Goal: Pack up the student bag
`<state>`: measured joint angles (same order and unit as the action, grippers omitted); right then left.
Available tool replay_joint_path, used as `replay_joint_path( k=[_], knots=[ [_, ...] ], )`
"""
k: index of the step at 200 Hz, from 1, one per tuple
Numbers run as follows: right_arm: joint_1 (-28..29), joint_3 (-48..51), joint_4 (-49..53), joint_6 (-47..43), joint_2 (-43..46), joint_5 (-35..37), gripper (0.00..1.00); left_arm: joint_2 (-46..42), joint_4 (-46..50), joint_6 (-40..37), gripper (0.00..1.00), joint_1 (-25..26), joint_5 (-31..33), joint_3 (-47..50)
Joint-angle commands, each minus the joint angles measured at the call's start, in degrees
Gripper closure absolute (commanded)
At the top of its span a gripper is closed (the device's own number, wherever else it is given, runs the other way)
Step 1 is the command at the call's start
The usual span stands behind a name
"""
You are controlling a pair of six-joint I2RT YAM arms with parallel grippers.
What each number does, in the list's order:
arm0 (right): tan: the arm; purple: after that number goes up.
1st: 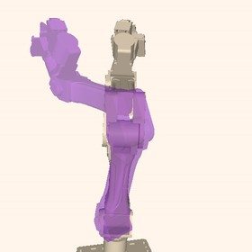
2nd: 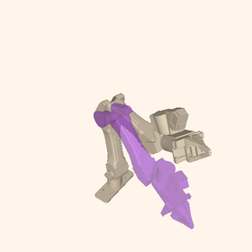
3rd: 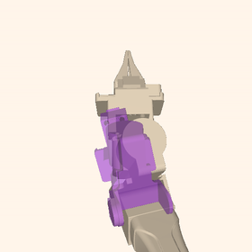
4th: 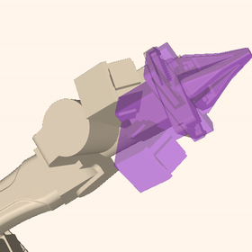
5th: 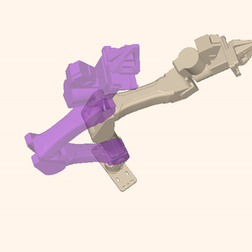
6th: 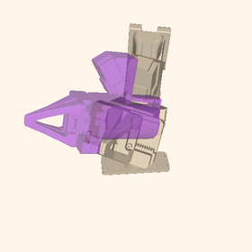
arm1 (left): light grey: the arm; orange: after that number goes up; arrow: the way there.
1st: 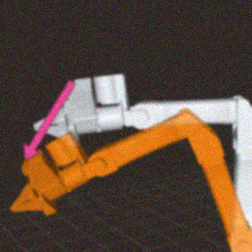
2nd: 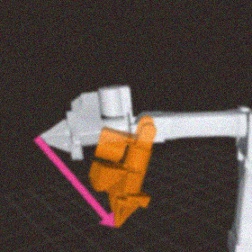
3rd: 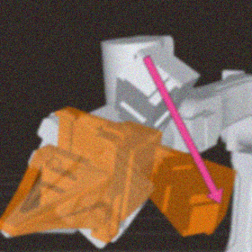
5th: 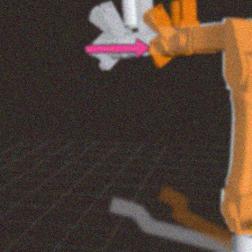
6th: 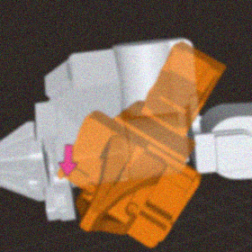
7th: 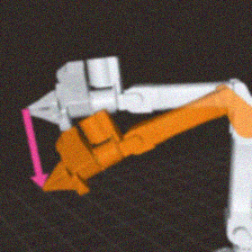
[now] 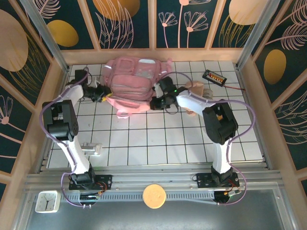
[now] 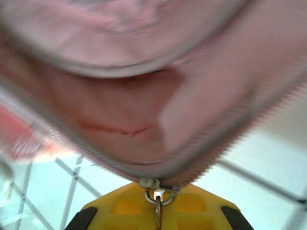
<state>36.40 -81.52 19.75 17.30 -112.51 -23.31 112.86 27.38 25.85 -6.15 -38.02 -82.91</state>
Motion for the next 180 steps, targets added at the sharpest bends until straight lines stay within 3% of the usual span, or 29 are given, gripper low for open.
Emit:
replay_joint_path(
  k=[1,21,40,73,99,134,180],
  knots=[
    [7.1,0.2,-7.0,9.6,1.8,-5.7,1.00,2.8,-2.2,0.1,0.01,-1.0,2.3,-8.9],
    [8.3,-3.9,-8.8,13.2,-2.4,-8.4,1.00,-0.6,0.8,0.5,0.01,-0.9,8.2,-8.4],
    [7.7,-8.1,-7.9,13.3,-5.8,-8.9,1.00,-10.0,-1.3,3.7,0.01,-1.0,13.6,1.2],
    [7.3,-14.0,-6.0,11.8,-9.1,-10.0,1.00,-25.1,-17.9,22.0,0.01,0.2,2.4,26.1],
    [7.3,-14.2,-5.9,11.1,-9.0,-11.0,1.00,-32.4,-27.3,32.6,0.01,3.5,2.5,40.0],
    [7.4,-11.0,-6.9,10.6,-7.4,-11.3,1.00,-31.4,-39.8,44.1,0.01,7.0,0.7,48.5],
    [8.6,-8.6,-7.3,10.1,-6.3,-10.9,1.00,-25.1,-51.3,52.3,0.01,10.5,4.4,49.1]
  ],
)
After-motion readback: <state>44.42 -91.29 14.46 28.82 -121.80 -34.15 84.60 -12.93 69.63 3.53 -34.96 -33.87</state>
